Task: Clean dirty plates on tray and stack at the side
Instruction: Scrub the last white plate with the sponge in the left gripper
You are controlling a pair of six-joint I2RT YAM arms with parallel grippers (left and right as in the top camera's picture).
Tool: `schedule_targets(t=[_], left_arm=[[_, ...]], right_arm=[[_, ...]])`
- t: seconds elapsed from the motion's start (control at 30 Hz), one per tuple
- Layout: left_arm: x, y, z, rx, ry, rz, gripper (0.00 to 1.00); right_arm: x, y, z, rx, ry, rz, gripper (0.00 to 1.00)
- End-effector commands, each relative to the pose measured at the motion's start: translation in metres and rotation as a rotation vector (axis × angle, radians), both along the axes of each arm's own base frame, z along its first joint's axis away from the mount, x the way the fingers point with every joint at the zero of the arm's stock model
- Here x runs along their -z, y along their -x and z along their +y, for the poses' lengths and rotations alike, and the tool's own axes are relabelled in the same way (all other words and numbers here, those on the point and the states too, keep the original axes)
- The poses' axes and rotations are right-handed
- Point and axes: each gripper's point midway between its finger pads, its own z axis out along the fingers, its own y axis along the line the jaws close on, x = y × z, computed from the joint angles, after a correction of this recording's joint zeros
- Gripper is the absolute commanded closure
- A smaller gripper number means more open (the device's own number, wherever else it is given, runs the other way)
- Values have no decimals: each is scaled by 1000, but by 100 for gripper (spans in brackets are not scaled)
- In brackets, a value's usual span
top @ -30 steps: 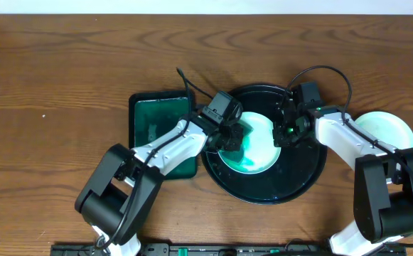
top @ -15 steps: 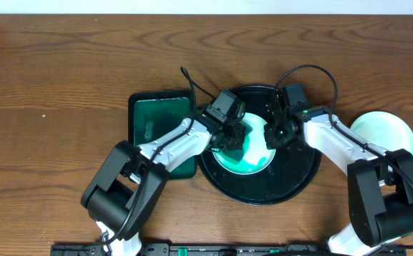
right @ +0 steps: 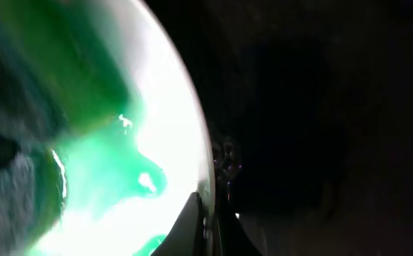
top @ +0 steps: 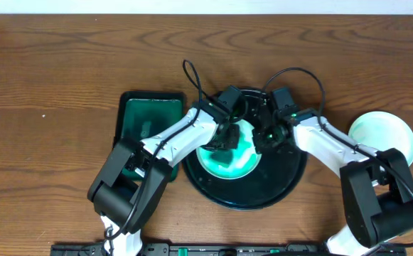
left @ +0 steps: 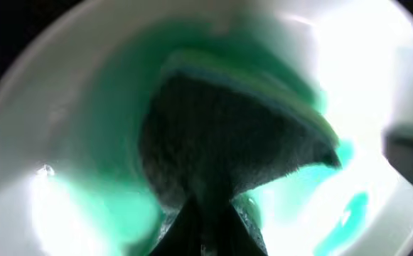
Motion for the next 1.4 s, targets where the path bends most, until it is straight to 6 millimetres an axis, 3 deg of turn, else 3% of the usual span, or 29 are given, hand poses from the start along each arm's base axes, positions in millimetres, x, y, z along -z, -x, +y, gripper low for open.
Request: schedule_targets(t=[0.0, 0.07, 0.1, 0.17, 0.3, 0.4, 0.5, 0.63, 0.83, 0.9, 0.97, 1.03, 1.13, 1.27, 1.37], left_arm=[[30, -13, 82, -58, -352, -37, 93], [32, -10, 73, -61, -297, -14, 93], [33, -8, 57, -56, -210, 13, 93], [29, 0, 7, -25, 59, 91, 93], [5, 8, -64, 78, 423, 135, 93], [-3, 13, -81, 100, 483, 143, 93], [-2, 16, -81, 102, 478, 151, 93], [2, 23, -72, 81, 448, 196, 93], [10, 52, -53, 63, 342, 308, 93], [20, 47, -35, 36, 239, 276, 93], [35, 28, 15, -31, -8, 176, 93], [34, 14, 50, -90, -164, 115, 93], [26, 1, 82, -122, -298, 49, 93], [19, -12, 114, -164, -406, -7, 93], [20, -23, 109, -186, -356, -29, 93]], right_arm=[[18, 27, 9, -61, -26, 95, 99], [18, 27, 9, -61, -26, 94, 99], [18, 27, 9, -61, -26, 94, 99], [18, 27, 9, -61, -26, 94, 99], [18, 26, 9, -59, -22, 92, 99], [19, 25, 7, -56, -9, 87, 99], [19, 25, 7, -56, -9, 87, 99], [19, 25, 6, -56, -9, 87, 99], [20, 23, 2, -24, 14, 85, 99], [21, 22, -1, -4, 29, 83, 99], [21, 22, -1, -5, 28, 84, 99], [21, 22, -1, -5, 29, 84, 99], [21, 21, -1, -3, 31, 82, 99], [22, 19, -8, 72, 56, 94, 99], [22, 19, -10, 84, 55, 97, 99]])
